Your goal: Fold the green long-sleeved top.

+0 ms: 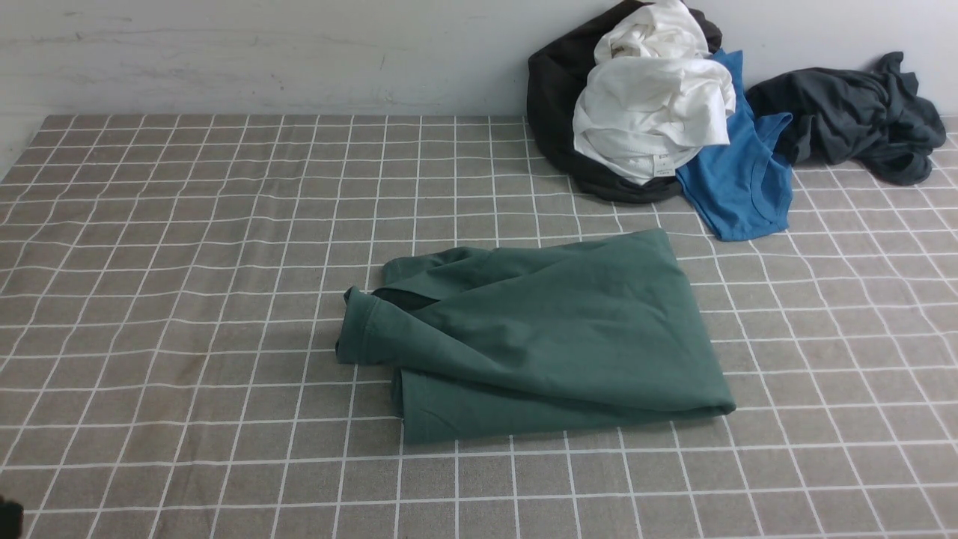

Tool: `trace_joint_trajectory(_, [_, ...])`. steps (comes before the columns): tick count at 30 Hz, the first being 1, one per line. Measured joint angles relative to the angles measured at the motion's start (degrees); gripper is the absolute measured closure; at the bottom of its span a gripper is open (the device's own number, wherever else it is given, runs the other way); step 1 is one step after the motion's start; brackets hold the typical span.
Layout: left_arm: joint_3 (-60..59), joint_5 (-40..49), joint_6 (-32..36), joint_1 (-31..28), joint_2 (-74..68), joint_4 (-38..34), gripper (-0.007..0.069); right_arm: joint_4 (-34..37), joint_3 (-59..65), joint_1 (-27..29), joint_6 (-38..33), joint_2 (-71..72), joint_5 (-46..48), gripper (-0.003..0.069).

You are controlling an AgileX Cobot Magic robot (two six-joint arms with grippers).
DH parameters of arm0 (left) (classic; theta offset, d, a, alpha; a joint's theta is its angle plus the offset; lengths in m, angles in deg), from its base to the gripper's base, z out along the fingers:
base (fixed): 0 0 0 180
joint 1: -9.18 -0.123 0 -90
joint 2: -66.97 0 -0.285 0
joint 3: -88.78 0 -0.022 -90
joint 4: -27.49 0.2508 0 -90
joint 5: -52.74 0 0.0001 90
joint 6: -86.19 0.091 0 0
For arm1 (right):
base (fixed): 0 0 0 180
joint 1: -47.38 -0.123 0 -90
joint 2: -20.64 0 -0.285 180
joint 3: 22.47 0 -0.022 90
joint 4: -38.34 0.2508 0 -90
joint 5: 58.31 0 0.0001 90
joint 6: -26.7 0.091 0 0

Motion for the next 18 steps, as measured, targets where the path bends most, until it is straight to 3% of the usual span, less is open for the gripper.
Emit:
trace_joint_trajectory(8, [-18.0,-27.1,-0.9,-6.7,6.7,2.7,0.0631,0.0,0.0,0.0,0.0,0.0,0.0,0.0673])
trace_joint_trajectory(14, [-25.9,-29.3,-7.4,-8.1,8.2,8.5,0.0631,0.0,0.0,0.0,0.0,0.0,0.0,0.0673])
trace_joint_trajectory(18, [-26.7,-26.2,-15.4,-8.1,8.2,12.1,0.0631,0.0,0.0,0.0,0.0,0.0,0.0,0.0673])
